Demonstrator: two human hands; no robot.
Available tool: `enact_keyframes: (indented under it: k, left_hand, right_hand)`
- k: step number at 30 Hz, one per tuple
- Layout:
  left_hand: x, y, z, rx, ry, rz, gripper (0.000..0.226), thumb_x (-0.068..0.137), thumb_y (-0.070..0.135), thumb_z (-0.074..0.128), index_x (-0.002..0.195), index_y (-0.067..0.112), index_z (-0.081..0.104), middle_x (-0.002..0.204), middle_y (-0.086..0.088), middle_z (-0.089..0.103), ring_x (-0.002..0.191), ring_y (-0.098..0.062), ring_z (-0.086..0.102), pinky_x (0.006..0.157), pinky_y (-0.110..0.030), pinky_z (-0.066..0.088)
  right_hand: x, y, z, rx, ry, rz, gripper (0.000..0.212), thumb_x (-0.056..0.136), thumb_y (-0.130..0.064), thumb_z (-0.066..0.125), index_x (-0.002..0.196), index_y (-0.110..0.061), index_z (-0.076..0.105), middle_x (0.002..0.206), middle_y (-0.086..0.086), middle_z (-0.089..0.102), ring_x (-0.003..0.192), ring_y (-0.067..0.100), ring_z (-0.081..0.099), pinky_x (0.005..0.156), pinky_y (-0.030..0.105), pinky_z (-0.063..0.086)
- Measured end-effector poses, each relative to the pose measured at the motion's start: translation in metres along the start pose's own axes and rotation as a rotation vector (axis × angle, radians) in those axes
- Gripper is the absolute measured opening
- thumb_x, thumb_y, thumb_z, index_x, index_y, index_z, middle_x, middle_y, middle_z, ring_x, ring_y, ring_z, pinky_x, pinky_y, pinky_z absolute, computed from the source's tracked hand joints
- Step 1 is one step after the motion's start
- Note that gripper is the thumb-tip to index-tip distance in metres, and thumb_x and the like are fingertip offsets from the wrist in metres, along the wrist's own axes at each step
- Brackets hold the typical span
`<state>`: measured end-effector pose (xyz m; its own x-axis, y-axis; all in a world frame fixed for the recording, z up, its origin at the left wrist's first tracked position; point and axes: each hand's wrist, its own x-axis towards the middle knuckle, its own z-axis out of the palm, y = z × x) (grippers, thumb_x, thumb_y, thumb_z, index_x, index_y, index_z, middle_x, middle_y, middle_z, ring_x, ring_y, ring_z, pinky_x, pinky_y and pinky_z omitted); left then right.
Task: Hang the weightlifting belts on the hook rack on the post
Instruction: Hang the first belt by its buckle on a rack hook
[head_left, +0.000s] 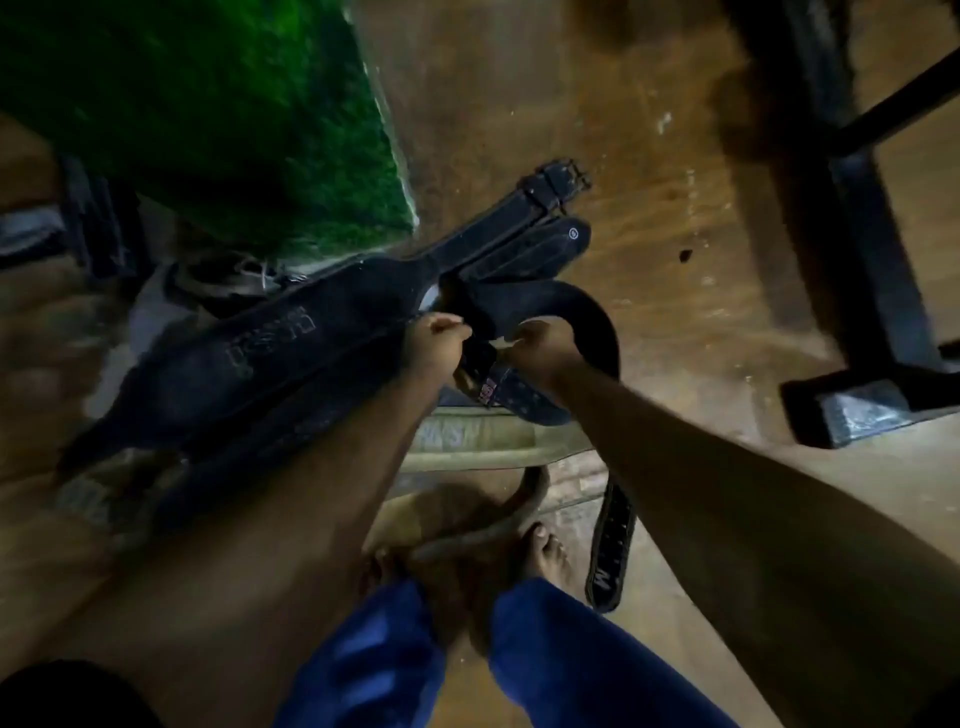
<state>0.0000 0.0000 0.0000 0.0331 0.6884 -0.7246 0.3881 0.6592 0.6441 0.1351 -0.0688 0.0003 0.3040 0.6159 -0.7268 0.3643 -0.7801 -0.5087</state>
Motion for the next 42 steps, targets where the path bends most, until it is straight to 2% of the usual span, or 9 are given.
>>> enact_keyframes:
  k: [4,8,12,16,21,29,33,37,42]
  left_hand:
    - [0.049,-0.049,0.025,0.053,-0.021,-0.011,0.031,0.089,-0.002,0.066,0.068,0.020,0.060,0.072,-0.004,0.060,0.083,-0.025,0.059,0.077,-0.032,0.046]
    - [0.073,-0.077,0.039,0.045,-0.027,-0.007,0.014,0.092,0.000,0.064,0.082,0.011,0.064,0.070,-0.001,0.058,0.061,-0.017,0.056,0.046,-0.016,0.046]
    - [0.076,-0.086,0.038,0.030,-0.011,0.003,0.021,0.090,-0.003,0.064,0.078,0.015,0.063,0.072,0.000,0.059,0.069,-0.019,0.056,0.059,-0.022,0.044]
    - [0.038,-0.066,0.015,-0.016,0.038,-0.036,0.012,0.091,-0.001,0.062,0.093,0.011,0.063,0.073,0.000,0.059,0.067,-0.017,0.057,0.052,-0.018,0.048]
    - [-0.042,0.001,-0.037,-0.090,0.081,-0.026,0.012,0.092,0.000,0.061,0.097,0.011,0.061,0.095,-0.014,0.064,0.088,-0.027,0.060,0.078,-0.034,0.047]
    - [-0.182,0.156,-0.151,-0.058,0.163,0.126,0.029,0.086,0.008,0.064,0.110,-0.009,0.062,0.107,-0.035,0.065,0.063,-0.014,0.050,0.050,-0.021,0.036]
    - [-0.272,0.236,-0.198,-0.143,0.256,0.258,0.029,0.081,0.014,0.066,0.109,0.005,0.065,0.094,-0.014,0.067,0.085,-0.032,0.067,0.066,-0.027,0.050]
    - [-0.352,0.288,-0.244,-0.187,0.314,0.383,0.049,0.070,0.032,0.065,0.118,0.024,0.060,0.119,-0.006,0.067,0.101,-0.027,0.068,0.090,-0.042,0.059]
    - [-0.452,0.339,-0.280,-0.295,0.263,0.502,0.050,0.092,0.012,0.066,0.139,0.016,0.048,0.120,-0.005,0.060,0.091,-0.014,0.062,0.071,-0.025,0.050]
  right_hand:
    - [0.040,0.030,0.031,-0.075,-0.068,0.030,0.051,0.093,-0.028,0.067,0.138,-0.010,0.052,0.129,0.013,0.059,0.119,0.029,0.057,0.098,0.035,0.046]
    - [0.064,0.042,0.051,-0.156,-0.114,-0.058,0.039,0.095,-0.029,0.063,0.130,-0.012,0.061,0.112,0.009,0.064,0.106,0.026,0.060,0.079,0.028,0.039]
    - [0.065,0.046,0.061,-0.283,0.002,-0.084,0.035,0.098,-0.031,0.056,0.129,-0.015,0.058,0.121,0.013,0.067,0.106,0.031,0.063,0.078,0.033,0.043]
    - [0.020,0.027,0.049,-0.264,0.102,-0.102,0.036,0.096,-0.034,0.053,0.129,-0.019,0.053,0.116,0.013,0.069,0.105,0.037,0.064,0.082,0.038,0.049]
    - [-0.062,-0.050,0.014,-0.131,0.088,-0.165,0.036,0.095,-0.042,0.053,0.126,-0.023,0.053,0.117,0.011,0.069,0.101,0.035,0.065,0.084,0.044,0.055]
    - [-0.212,-0.196,-0.046,0.279,0.077,-0.203,0.035,0.090,-0.041,0.058,0.117,-0.021,0.061,0.110,0.007,0.072,0.102,0.028,0.068,0.095,0.050,0.055]
    - [-0.287,-0.270,-0.079,0.352,0.114,-0.319,0.041,0.086,-0.045,0.060,0.118,-0.019,0.062,0.105,0.005,0.073,0.098,0.027,0.069,0.091,0.050,0.057]
    - [-0.370,-0.334,-0.116,0.467,0.128,-0.436,0.018,0.094,-0.027,0.063,0.111,-0.022,0.062,0.094,0.002,0.072,0.087,0.023,0.070,0.084,0.044,0.061]
    - [-0.469,-0.384,-0.167,0.550,0.124,-0.600,0.007,0.093,-0.025,0.065,0.100,-0.025,0.063,0.094,0.009,0.073,0.084,0.027,0.071,0.078,0.043,0.060]
